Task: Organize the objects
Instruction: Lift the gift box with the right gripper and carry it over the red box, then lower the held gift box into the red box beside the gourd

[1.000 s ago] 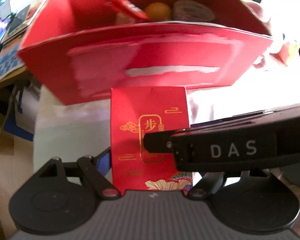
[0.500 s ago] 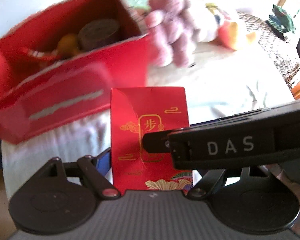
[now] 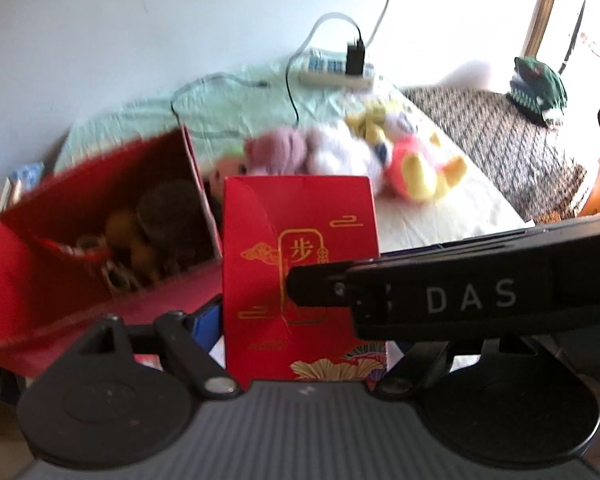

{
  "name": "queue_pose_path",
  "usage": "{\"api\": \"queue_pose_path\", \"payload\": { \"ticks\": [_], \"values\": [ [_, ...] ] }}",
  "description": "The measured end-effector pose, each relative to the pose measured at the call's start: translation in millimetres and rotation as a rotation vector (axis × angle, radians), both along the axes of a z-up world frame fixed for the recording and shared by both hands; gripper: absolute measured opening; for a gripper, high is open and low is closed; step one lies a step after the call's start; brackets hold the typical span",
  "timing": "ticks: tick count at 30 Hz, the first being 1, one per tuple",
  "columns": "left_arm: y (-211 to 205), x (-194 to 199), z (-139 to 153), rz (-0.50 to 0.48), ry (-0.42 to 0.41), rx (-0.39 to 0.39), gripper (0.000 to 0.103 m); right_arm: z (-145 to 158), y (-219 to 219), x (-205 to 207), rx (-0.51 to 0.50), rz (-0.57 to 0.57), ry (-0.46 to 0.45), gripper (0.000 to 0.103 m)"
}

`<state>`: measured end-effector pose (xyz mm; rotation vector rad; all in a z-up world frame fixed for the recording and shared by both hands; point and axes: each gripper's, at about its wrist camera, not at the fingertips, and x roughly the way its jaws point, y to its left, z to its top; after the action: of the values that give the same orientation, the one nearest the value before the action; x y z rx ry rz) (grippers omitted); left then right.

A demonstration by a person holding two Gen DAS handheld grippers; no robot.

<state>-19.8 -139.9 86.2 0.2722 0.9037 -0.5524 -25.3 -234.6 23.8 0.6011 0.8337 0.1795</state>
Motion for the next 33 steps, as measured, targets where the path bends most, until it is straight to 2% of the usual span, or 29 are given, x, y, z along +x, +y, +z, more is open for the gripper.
{"api": "queue_pose_path", "payload": {
  "ticks": [7,15,23,33],
  "values": [
    [9,25,33,0.039,-0.104,-0.023,0.082,27,2,25,-0.013,0.019,-0.106,0.058],
    [54,71,47,0.092,-0.129,-0.022,0.082,37,37,81,-0.021,0.057,-0.16,0.058],
    [100,118,31,0.175,-0.091,0.004,0.082,24,79,137,0.002,0.115,-0.141,0.058],
    [143,155,-6,0.237,0.0,0.037,0.082,-8,117,179,0.039,0.159,-0.041,0.058]
  ]
}}
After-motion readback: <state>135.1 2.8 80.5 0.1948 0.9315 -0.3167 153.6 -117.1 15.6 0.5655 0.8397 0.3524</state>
